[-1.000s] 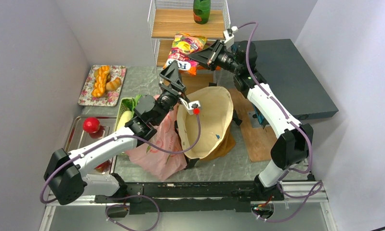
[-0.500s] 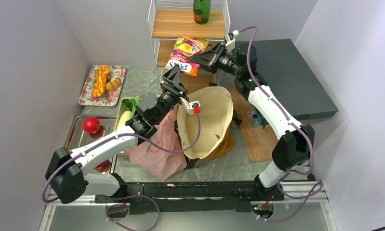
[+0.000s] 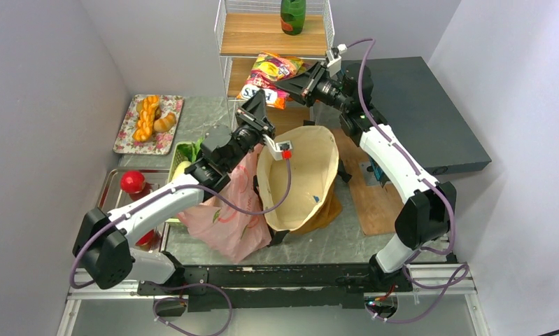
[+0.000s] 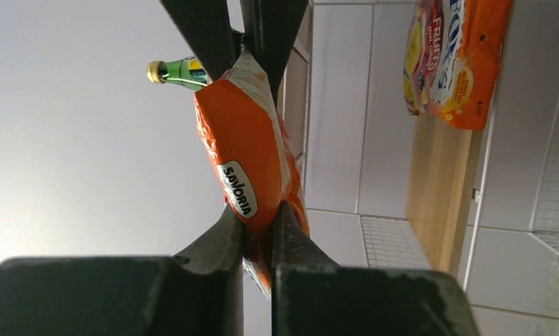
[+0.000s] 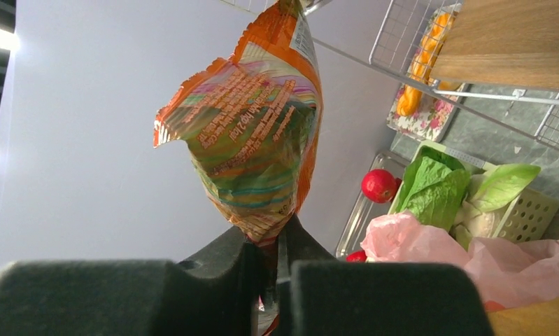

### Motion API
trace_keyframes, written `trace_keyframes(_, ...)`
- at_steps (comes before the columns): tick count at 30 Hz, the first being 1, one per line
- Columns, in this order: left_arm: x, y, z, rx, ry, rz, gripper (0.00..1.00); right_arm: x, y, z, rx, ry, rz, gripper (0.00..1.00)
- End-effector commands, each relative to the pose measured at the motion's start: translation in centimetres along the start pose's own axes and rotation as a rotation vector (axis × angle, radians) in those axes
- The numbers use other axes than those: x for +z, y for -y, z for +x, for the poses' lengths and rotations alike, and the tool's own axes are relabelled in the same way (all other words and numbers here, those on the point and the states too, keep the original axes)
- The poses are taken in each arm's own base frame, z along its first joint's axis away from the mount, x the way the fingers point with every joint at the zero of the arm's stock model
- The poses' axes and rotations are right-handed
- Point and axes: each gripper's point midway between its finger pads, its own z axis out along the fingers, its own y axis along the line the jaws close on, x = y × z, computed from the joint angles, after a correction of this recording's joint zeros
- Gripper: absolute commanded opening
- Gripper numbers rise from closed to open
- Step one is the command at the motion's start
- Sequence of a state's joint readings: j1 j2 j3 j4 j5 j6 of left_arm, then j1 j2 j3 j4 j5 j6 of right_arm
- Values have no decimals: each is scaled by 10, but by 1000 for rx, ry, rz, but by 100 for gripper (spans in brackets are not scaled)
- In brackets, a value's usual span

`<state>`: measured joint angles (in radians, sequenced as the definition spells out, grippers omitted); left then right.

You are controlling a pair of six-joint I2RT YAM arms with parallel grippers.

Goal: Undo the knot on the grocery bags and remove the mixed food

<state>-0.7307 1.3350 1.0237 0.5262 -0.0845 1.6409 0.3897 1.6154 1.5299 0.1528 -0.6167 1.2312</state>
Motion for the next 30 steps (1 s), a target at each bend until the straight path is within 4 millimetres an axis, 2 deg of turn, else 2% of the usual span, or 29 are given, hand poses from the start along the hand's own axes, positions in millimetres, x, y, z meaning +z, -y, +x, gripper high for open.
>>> trace_keyframes(1, -2, -38, 12, -4, -21, -62, 0, -10, -41, 2, -54, -12, -107, 19)
trace_keyframes(3, -8, -29, 12, -17, -21, -20, 0, -13, -47, -4, -84, 5, -124, 36)
trace_keyframes(6, -22, -20, 15, -34, -31, 29, 0, -18, -58, -10, -142, 25, -151, 69)
trace_keyframes(8, -30, -15, 16, -54, -40, 64, 0, -22, -57, -13, -156, 36, -141, 86)
trace_keyframes(10, -38, -8, 18, -77, -50, 108, 0, -27, -52, -18, -168, 48, -123, 97)
trace_keyframes(14, -46, 3, 25, -133, -91, 185, 0, -36, -40, -24, -213, 52, -80, 100)
trace_keyframes(17, -50, 10, 22, -170, -84, 233, 0, -43, -31, -27, -249, 70, -30, 100)
trace_keyframes(21, -43, 15, 29, -151, -120, 225, 0, -49, -25, -26, -293, 74, -4, 100)
trace_keyframes(25, -29, 4, 45, -138, -159, 186, 0, -54, -33, -25, -356, 74, -21, 100)
trace_keyframes(30, -14, -22, 64, -117, -176, 118, 0, -58, -40, -23, -428, 66, -28, 100)
